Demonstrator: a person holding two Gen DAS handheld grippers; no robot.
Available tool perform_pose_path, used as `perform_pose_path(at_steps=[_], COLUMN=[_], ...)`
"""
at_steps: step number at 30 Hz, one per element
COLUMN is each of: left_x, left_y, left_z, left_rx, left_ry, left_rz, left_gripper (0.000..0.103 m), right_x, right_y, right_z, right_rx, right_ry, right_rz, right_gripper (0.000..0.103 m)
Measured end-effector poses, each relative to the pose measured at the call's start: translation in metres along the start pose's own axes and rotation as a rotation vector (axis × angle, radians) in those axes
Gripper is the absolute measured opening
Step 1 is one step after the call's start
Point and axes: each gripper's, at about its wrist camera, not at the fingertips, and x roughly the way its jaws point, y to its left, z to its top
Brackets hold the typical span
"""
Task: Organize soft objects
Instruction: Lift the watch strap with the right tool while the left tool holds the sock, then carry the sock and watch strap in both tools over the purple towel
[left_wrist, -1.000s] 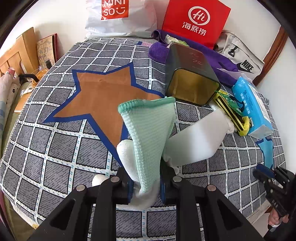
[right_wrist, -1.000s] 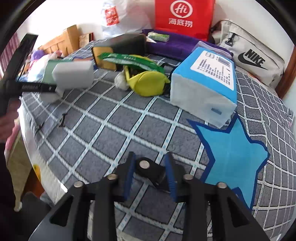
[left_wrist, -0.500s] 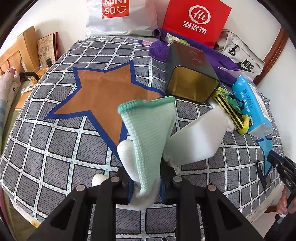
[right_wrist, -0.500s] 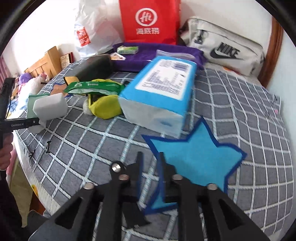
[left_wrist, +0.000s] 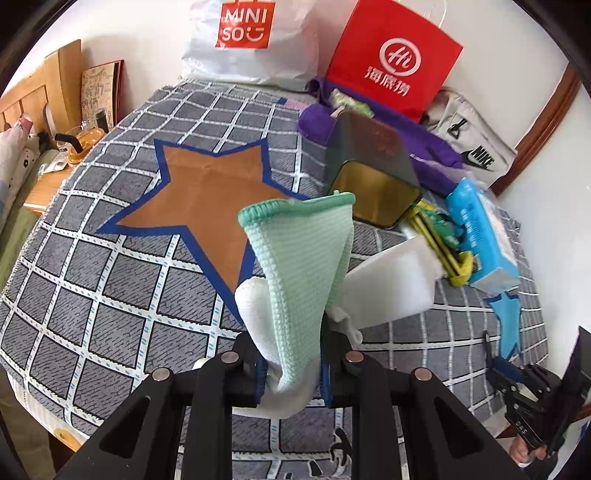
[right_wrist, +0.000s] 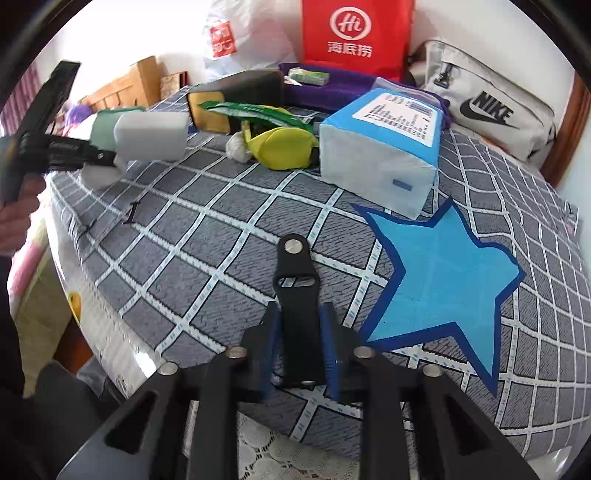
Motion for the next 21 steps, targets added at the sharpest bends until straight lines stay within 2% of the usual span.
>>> perform_pose_path(at_steps=[3, 5, 13, 21], left_x=[-0.012, -0.024, -0.059, -0.071], left_y=[-0.004, -0.007, -0.02, -0.031], left_z=[0.001, 0.002, 0.008, 0.015], left_rx=[0.015, 0.026, 0.054, 0.052], left_ry=[-0.025, -0.048, -0.115, -0.12], left_rz=[-0.004, -0.006, -0.045, -0.08], left_gripper=[0.02, 0.02, 0.02, 0.02], right_x=[0.001, 0.001, -0.02, -0.044], right_y=[-0.004, -0.005, -0.006, -0.006], right_z=[0.004, 0.007, 0.017, 0.031], right_rx=[0.021, 0.037, 0.073, 0.083], right_ry=[-0.01, -0.018, -0.08, -0.127], right_rz=[-0.001, -0.031, -0.01, -0.026], right_gripper=[0.02, 0.02, 0.02, 0.02])
